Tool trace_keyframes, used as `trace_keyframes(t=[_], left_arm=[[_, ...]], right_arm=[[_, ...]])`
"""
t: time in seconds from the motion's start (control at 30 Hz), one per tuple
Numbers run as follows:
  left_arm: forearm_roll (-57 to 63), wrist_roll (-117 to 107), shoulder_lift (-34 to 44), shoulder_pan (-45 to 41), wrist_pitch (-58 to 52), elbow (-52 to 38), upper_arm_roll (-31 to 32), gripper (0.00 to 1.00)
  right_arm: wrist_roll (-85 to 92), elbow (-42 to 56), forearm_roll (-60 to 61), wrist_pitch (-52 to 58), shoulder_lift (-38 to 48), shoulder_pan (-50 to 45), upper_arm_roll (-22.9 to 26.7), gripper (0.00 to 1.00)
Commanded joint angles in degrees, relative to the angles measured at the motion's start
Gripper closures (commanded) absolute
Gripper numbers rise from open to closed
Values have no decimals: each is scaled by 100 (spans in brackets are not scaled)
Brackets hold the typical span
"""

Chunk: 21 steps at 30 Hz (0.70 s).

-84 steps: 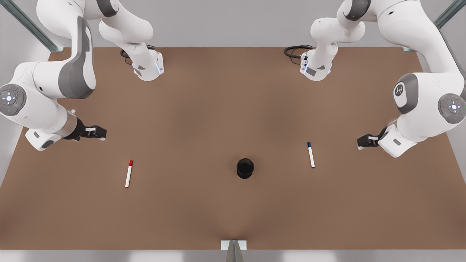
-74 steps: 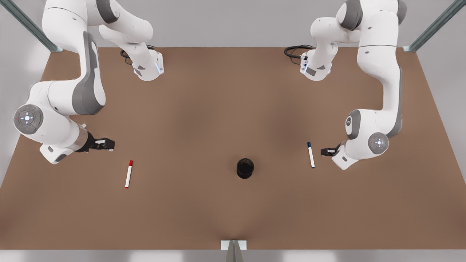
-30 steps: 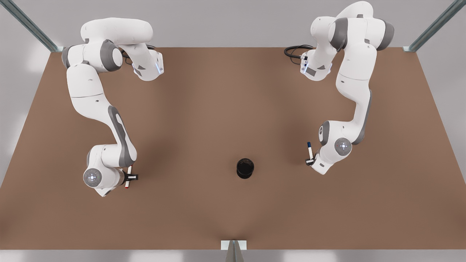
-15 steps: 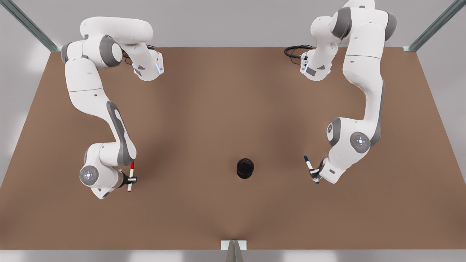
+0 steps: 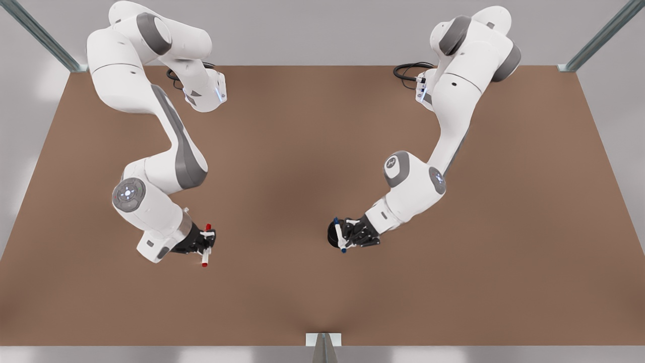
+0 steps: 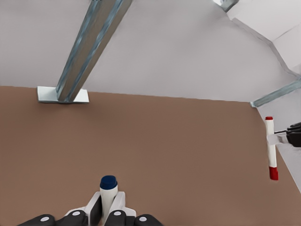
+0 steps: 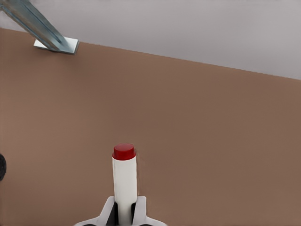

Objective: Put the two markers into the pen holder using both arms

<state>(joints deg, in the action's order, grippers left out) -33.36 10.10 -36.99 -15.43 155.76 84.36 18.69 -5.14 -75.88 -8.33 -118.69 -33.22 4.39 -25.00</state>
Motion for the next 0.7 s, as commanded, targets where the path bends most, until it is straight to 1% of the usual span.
trace_keyframes(t=[0.0,0.1,0.13,0.27,0.3,0.33,0.37,0.4,0.53,0.57,0.6,0.63,0.67], left_arm=[[-250,4421,-1,102,1413,168,73,79],[-259,4430,-1,207,1413,362,179,79],[-435,4430,-10,199,1413,423,188,79],[-453,4474,-10,155,1431,660,275,78],[-444,4474,-10,102,1694,757,319,75],[-444,4474,-10,93,1774,845,355,75],[-444,4474,-10,93,1782,863,363,68],[-444,4474,-1,93,1782,863,363,46],[-444,4492,-63,93,1791,1056,451,45],[-452,4509,-54,111,1791,1074,451,33],[-453,4492,-27,233,1765,1065,565,0],[-453,4474,-1,610,1607,1047,828,0],[-444,4457,43,1085,1081,907,1092,0]], right_arm=[[-620,-6,-63,-656,-18,-26,-136,79],[-629,-6,-63,-1174,-71,-17,-338,79],[-638,12,-72,-1227,-79,-105,-374,79],[-629,-15,-72,-1965,-150,-325,-374,79],[-620,-49,-72,-2219,-194,-386,-374,79],[-603,-58,-72,-2317,-229,-430,-374,79],[-603,-50,-72,-2352,-238,-448,-374,79],[-585,-50,-72,-2589,-352,-456,-374,79],[-576,-234,-72,-3054,-466,-535,-374,79],[-576,-384,-72,-3336,-475,-535,-374,79],[-603,-392,-72,-3354,-475,-579,-383,79],[-647,-384,-72,-3459,-475,-632,-382,79],[-638,-392,-72,-3460,-493,-641,-383,79]])
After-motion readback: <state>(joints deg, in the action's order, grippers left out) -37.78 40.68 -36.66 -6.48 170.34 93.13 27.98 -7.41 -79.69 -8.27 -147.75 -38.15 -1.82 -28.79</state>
